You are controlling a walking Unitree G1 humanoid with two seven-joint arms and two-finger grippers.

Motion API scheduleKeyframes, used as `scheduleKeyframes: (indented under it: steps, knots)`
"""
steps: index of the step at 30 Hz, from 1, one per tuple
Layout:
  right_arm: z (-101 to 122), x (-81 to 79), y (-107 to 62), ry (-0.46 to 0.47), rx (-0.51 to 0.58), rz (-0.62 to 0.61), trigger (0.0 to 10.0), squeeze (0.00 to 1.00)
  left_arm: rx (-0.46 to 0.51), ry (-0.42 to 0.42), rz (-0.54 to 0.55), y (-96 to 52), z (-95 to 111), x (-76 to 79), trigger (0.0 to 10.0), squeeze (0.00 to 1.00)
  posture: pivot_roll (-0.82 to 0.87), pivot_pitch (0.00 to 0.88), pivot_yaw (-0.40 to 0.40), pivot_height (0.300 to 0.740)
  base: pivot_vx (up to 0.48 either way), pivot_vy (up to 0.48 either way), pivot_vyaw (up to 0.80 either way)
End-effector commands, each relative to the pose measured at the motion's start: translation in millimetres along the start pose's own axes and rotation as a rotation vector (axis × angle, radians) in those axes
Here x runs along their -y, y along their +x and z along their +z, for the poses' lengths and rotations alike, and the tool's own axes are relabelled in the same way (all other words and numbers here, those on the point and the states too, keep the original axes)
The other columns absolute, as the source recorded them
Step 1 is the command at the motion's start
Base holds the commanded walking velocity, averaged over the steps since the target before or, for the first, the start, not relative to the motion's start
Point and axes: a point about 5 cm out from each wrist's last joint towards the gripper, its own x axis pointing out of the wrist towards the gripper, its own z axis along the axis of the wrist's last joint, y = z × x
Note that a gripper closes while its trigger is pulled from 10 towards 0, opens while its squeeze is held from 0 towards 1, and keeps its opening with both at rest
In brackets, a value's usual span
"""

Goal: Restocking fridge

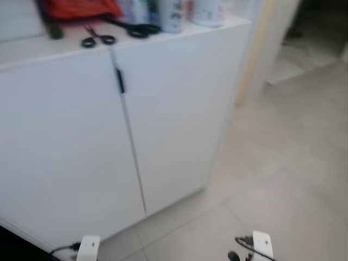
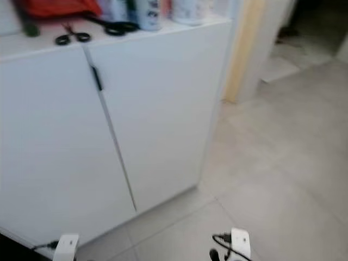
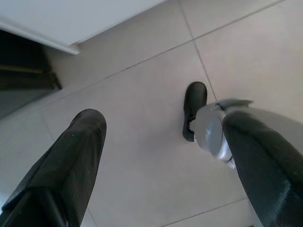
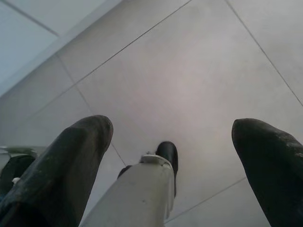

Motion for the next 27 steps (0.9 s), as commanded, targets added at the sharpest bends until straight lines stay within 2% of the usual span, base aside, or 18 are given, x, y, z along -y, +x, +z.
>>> scheduleKeyframes:
  steps: [1, 19, 22, 27]
  knots:
    - [-3.0, 5.1, -1.3, -0.001, -0.01, -0.012, 10.0, 0.0, -0.018, 0.009, -0.006, 0.1, -4.5, 2.8, 10.0, 0.0, 0.02, 0.0, -0.019, 0.74, 0.0, 0.0, 0.8]
    - [-1.4, 4.4, -1.0, -0.006, -0.011, -0.006, 10.0, 0.0, -0.016, 0.027, 0.003, 0.2, -2.3, 1.7, 10.0, 0.0, 0.03, 0.0, -0.022, 0.74, 0.0, 0.0, 0.78]
    - [-1.9, 3.8, -0.9, 0.049, -0.002, -0.008, 10.0, 0.0, -0.018, 0.031, 0.005, 0.2, -2.2, 1.4, 10.0, 0.0, 0.03, 0.0, -0.023, 0.74, 0.0, 0.0, 0.0]
    - [-1.7, 3.0, -0.7, 0.063, 0.002, -0.005, 10.0, 0.0, -0.021, 0.037, -0.001, 0.2, -1.9, 1.2, 10.0, 0.0, 0.03, 0.0, -0.02, 0.74, 0.0, 0.142, 0.0]
